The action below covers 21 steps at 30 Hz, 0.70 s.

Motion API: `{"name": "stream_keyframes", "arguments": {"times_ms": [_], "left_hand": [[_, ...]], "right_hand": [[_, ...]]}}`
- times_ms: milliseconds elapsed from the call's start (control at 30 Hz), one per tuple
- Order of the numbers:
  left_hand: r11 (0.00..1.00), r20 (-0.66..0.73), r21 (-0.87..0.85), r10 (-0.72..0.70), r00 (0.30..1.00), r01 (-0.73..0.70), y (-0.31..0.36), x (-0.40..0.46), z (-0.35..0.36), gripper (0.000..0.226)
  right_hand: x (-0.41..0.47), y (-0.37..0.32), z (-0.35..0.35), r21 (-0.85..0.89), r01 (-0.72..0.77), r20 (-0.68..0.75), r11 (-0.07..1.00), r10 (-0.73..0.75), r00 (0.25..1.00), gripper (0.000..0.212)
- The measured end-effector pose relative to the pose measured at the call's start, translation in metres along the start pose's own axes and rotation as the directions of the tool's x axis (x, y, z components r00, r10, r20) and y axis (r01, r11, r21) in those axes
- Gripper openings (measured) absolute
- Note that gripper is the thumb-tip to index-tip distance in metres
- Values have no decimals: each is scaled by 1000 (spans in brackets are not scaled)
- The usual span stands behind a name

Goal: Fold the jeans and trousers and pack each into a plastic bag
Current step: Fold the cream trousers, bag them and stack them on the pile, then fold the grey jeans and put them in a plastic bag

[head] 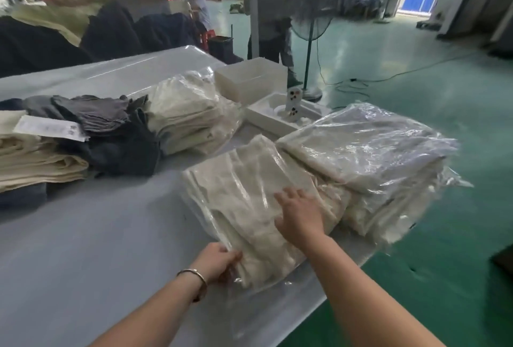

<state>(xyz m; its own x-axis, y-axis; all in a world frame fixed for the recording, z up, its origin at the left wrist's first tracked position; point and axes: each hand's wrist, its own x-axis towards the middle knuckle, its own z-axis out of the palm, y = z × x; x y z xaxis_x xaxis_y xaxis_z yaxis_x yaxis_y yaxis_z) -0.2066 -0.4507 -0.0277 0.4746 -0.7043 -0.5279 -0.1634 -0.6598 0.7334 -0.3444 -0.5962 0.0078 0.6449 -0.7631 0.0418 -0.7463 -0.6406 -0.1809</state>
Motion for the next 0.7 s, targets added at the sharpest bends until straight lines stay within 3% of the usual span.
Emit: {"name": "stream_keyframes", "arguments": {"times_ms": [100,233,400,533,700], "left_hand": [[1000,25,-21,-10,1000,10,1,-8,-11,34],[1000,88,-18,-12,996,14,-17,-26,-34,23],[985,-66,-122,-129,989,120,-75,-52,-89,16],[943,-224,-269,-258,940,195,-134,-84,-154,19],[905,-394,-367,-361,845,216,-192,-112,-250,18]], "right_hand": [[0,-8,14,-28,-39,178,999,43,983,35],[15,-33,9,-43,-78,113,996,82,990,34],[17,-120,21,98,226,-23,969,-225,974,36],[-6,-209,53,146,484,67,863,-496,866,40],[-19,-293,88,210,584,171,784,-617,768,41]]}}
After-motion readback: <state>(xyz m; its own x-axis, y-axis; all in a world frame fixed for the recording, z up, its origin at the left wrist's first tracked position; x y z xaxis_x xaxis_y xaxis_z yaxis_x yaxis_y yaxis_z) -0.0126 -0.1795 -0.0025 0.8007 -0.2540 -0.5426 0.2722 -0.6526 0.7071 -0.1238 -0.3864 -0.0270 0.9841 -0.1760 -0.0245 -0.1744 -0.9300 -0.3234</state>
